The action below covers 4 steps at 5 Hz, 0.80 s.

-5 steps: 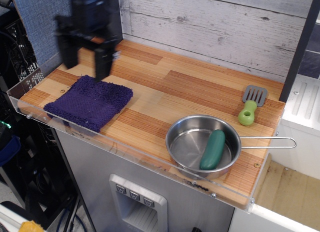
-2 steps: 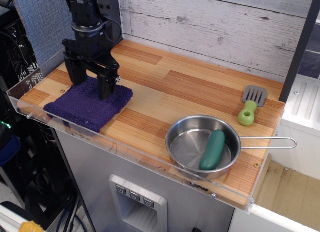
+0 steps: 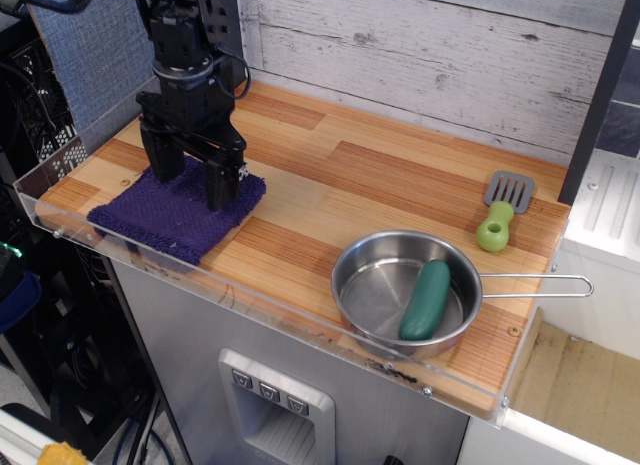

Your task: Move the cloth to the far edge of the counter.

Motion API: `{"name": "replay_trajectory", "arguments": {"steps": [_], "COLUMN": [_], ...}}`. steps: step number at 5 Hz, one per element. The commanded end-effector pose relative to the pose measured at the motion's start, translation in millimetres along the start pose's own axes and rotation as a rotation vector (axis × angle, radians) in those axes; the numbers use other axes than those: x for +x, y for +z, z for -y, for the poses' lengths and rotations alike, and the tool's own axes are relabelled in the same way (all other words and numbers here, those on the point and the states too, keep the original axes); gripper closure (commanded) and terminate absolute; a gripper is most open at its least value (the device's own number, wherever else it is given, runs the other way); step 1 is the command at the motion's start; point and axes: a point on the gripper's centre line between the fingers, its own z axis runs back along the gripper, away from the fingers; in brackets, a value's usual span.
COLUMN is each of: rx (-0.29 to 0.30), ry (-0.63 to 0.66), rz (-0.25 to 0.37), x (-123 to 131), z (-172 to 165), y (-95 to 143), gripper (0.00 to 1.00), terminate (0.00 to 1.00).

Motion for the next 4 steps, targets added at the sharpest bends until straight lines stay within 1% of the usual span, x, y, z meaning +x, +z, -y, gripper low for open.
{"name": "replay_trajectory", "arguments": {"steps": [1, 2, 3, 4], "rx": [-0.004, -0.003, -0.026, -0.063], "ry": [0.018, -0.006, -0.055, -0.103], "rz": [0.044, 0.06, 0.038, 0.006], "x": [1.9, -0.7, -5.4, -8.8], "z": [-9.9, -6.3, -0.8, 4.5], "y": [3.0, 0.8, -14.2, -30.5], "gripper": [0.0, 0.0, 0.0, 0.0], "terminate": [0.0, 0.0, 0.0, 0.0]}}
